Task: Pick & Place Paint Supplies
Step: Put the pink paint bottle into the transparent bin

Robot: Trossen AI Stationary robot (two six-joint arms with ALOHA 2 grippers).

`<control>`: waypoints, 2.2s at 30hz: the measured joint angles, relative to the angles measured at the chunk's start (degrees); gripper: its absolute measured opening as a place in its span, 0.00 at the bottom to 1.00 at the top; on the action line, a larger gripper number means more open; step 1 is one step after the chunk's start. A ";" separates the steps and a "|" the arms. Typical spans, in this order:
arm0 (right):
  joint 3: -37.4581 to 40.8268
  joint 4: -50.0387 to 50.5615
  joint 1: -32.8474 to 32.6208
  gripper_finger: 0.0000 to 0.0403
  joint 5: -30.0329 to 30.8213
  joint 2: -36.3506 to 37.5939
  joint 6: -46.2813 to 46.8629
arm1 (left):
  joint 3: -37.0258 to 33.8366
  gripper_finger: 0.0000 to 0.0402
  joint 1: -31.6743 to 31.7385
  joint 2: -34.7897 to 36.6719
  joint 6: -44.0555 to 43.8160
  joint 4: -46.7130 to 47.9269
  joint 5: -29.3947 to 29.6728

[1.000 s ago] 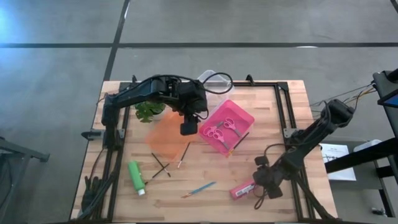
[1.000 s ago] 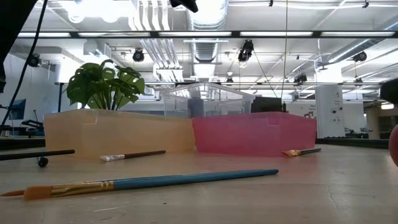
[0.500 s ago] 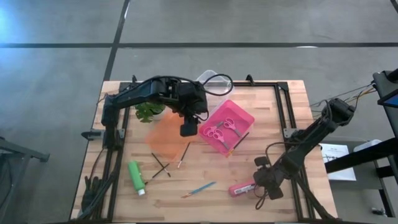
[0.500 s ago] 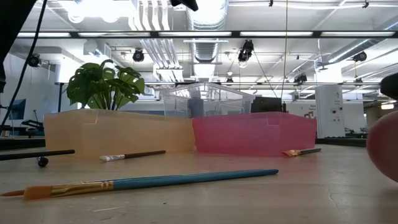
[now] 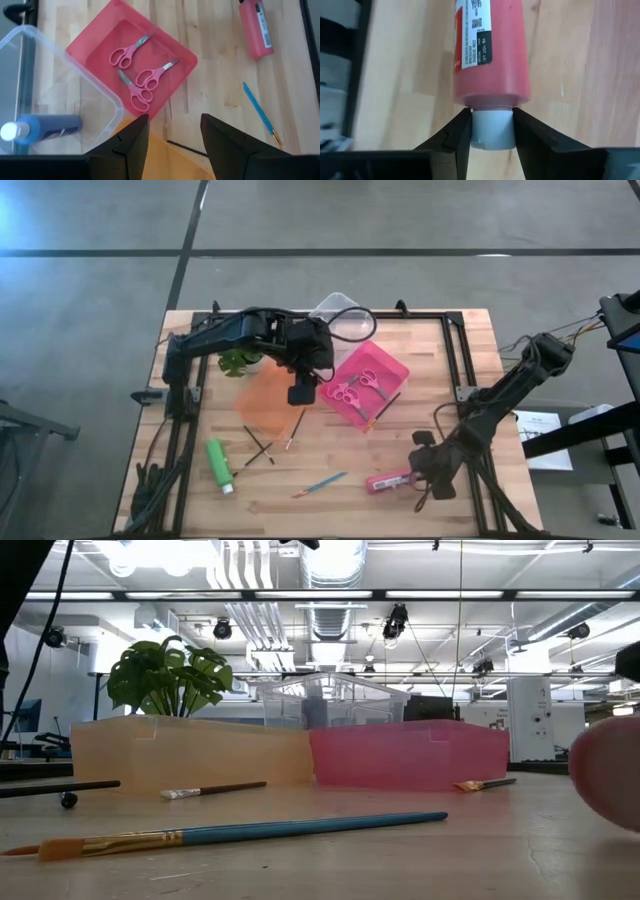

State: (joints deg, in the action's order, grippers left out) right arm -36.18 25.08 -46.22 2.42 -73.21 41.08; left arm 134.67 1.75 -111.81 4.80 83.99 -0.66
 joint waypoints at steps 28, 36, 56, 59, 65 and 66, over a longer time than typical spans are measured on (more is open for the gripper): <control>-0.02 -0.50 1.85 0.27 -12.78 17.22 39.46 | 0.00 0.47 -4.28 -0.04 0.90 -6.86 0.21; -0.07 -3.34 2.78 0.27 -18.90 17.25 59.49 | 0.00 0.47 -4.27 -0.04 1.27 -5.50 0.23; -15.83 9.09 5.64 0.27 -47.18 9.39 89.63 | -4.61 0.47 -2.36 0.13 7.13 0.28 2.20; -17.54 10.75 8.25 0.27 -51.52 7.41 90.36 | -8.61 0.47 -1.93 0.28 8.76 -0.04 2.20; -19.83 15.76 13.66 0.27 -53.92 2.48 86.66 | -18.98 0.47 -1.69 0.98 11.52 -2.55 1.11; -19.85 16.20 14.42 0.27 -53.88 1.48 85.62 | -20.76 0.47 -1.68 1.60 11.81 -3.32 0.47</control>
State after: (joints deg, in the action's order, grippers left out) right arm -56.03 41.28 -31.79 -51.46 -71.73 126.70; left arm 113.91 0.07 -110.21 16.61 80.66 -0.19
